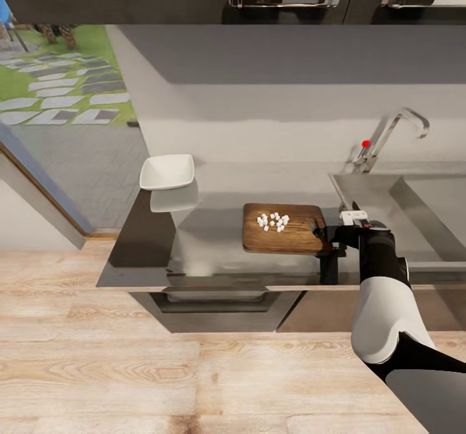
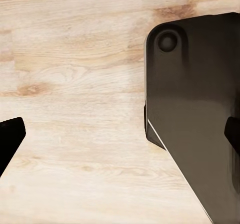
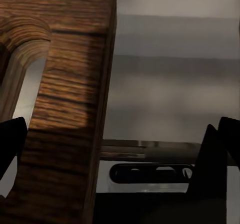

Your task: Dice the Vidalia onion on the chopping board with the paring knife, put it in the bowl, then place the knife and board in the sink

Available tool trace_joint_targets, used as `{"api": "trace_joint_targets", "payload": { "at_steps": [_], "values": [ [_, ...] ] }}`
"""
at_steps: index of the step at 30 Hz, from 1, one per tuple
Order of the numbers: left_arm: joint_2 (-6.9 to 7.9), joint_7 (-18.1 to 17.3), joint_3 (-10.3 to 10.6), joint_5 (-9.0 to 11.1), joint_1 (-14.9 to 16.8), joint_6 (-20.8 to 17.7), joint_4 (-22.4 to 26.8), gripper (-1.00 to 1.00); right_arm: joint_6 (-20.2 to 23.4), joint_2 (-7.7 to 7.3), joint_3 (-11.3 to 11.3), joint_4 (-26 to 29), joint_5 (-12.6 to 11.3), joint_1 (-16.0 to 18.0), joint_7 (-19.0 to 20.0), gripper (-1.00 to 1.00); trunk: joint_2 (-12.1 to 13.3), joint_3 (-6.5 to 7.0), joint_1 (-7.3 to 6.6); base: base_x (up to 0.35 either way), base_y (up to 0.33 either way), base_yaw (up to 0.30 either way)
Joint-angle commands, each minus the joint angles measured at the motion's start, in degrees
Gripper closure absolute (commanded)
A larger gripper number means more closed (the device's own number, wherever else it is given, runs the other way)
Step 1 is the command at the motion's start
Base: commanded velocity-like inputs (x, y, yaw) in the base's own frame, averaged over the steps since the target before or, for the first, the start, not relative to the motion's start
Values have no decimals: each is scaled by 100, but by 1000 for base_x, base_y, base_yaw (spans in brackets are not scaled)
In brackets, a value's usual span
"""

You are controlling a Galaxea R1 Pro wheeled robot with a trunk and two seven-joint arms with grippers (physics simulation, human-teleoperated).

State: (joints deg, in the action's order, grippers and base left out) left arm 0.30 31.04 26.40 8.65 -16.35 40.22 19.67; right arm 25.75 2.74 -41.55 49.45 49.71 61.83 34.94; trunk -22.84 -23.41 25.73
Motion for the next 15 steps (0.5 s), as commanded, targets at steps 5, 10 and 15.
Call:
{"api": "trace_joint_targets", "payload": {
  "at_steps": [5, 10, 15],
  "values": [
    [5, 25, 49, 58, 1, 17, 10, -100, 36, 7, -29, -234, 83, 5, 57, 100, -8, 24, 5, 0, 0, 0],
    [5, 25, 49, 58, 1, 14, 10, -100, 36, 12, -29, -235, 83, 5, 57, 100, -8, 64, 5, 0, 0, 0],
    [5, 25, 49, 58, 1, 14, 10, -100, 36, 16, -29, -238, 83, 5, 57, 100, -8, 107, 5, 0, 0, 0]
  ]
}}
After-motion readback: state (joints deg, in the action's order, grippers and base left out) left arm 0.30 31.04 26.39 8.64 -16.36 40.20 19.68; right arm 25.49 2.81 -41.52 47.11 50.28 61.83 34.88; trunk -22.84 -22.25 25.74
